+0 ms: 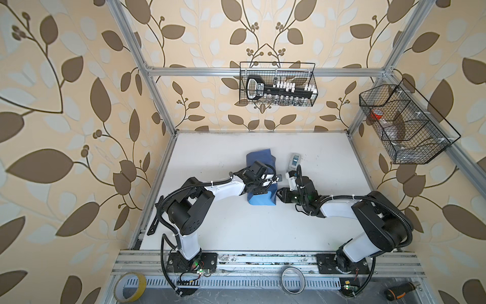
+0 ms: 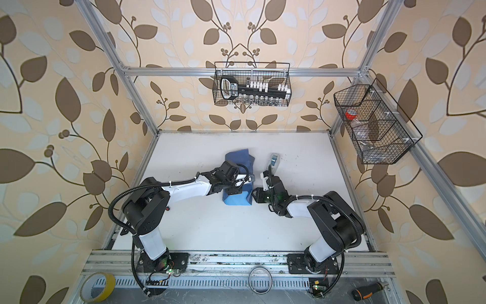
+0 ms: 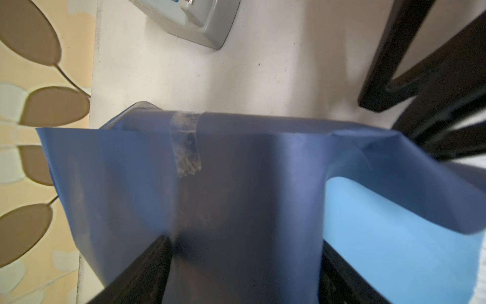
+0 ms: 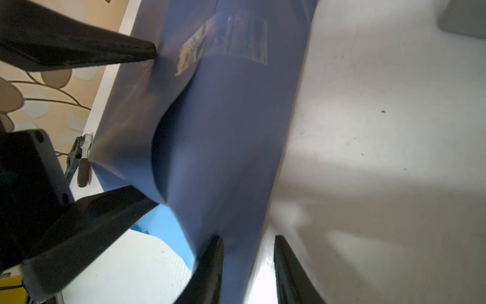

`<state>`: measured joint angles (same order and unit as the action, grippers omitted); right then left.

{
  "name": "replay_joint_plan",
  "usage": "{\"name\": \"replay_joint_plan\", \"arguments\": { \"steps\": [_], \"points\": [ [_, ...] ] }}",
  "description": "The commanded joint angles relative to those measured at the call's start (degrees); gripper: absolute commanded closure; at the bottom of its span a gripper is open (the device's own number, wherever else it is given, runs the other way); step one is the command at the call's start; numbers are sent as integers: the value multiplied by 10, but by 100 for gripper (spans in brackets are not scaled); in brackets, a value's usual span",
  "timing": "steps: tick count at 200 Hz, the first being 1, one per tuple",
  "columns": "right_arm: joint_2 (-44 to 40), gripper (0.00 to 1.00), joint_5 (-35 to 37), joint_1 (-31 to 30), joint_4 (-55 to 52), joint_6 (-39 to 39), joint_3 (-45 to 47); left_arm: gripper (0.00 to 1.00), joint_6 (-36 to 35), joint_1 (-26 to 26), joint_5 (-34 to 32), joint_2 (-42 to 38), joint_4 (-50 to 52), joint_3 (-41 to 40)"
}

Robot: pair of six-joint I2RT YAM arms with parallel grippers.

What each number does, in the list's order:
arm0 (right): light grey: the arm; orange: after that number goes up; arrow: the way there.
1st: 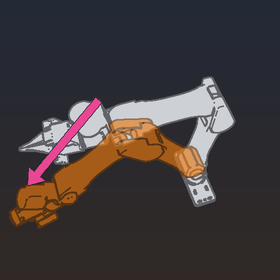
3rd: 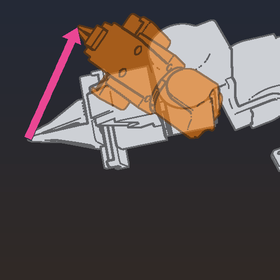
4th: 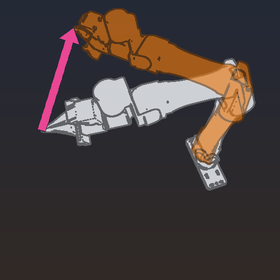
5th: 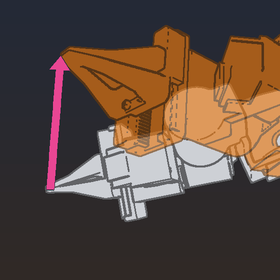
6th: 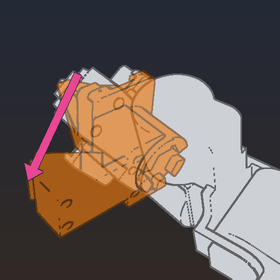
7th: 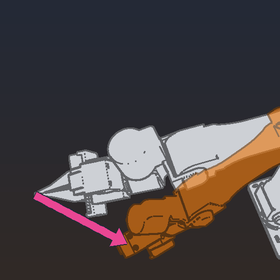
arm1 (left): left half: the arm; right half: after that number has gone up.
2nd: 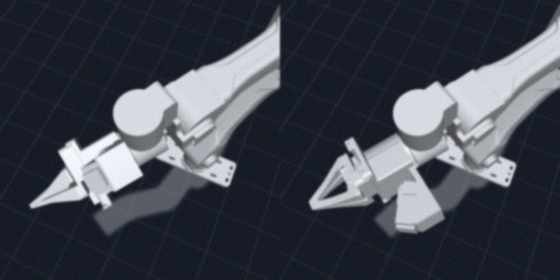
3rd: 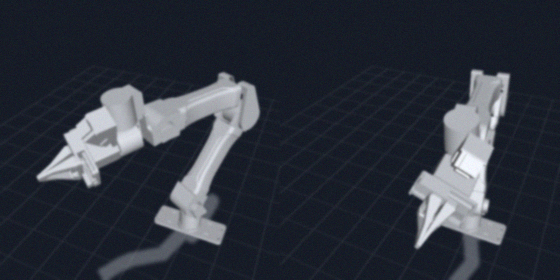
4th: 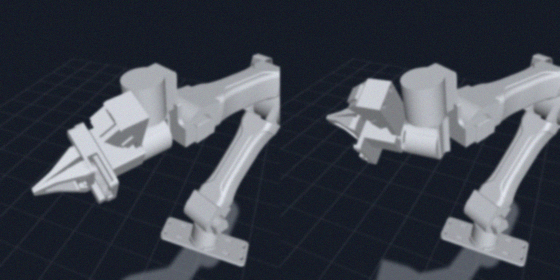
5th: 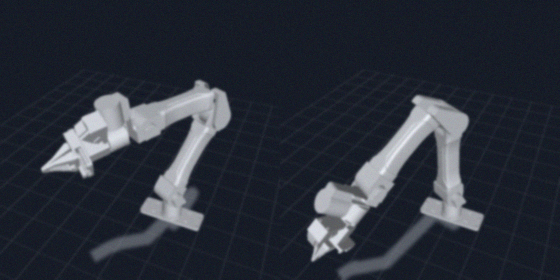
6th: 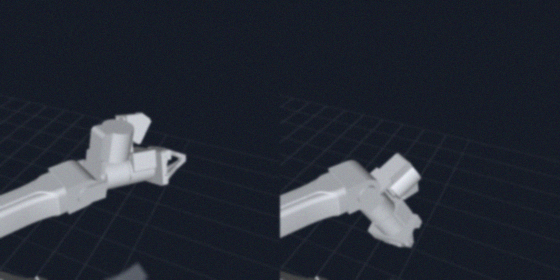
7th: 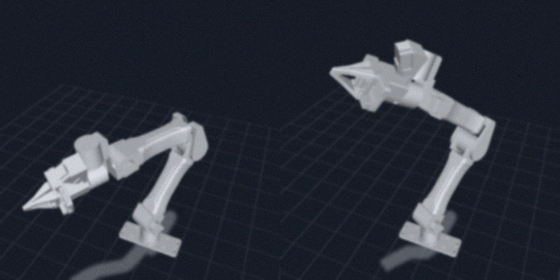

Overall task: Wrap a gift box in wrapping paper
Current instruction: Fold the wrapping paper for the gift box.

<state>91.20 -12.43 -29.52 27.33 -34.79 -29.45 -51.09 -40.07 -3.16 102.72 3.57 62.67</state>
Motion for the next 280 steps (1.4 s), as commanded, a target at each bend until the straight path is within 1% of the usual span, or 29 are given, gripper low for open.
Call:
{"name": "replay_joint_plan", "arguments": {
  "steps": [1,67,115,158,211,280],
  "points": [
    [18,66,-23,-4,49,-29,8,17,-32,3,10,20,29,-20],
    [37,68,-9,-13,86,-55,5,17,-29,2,11,17,28,-26],
    [43,71,29,-32,86,-68,5,17,-28,2,11,16,29,-26],
    [59,73,33,-41,112,-88,4,17,-25,2,15,16,29,-27],
    [70,75,56,-43,113,-97,3,17,-18,2,27,10,38,-20],
    [108,76,61,-46,120,-98,4,17,-7,2,30,10,43,-16]
  ]
}}
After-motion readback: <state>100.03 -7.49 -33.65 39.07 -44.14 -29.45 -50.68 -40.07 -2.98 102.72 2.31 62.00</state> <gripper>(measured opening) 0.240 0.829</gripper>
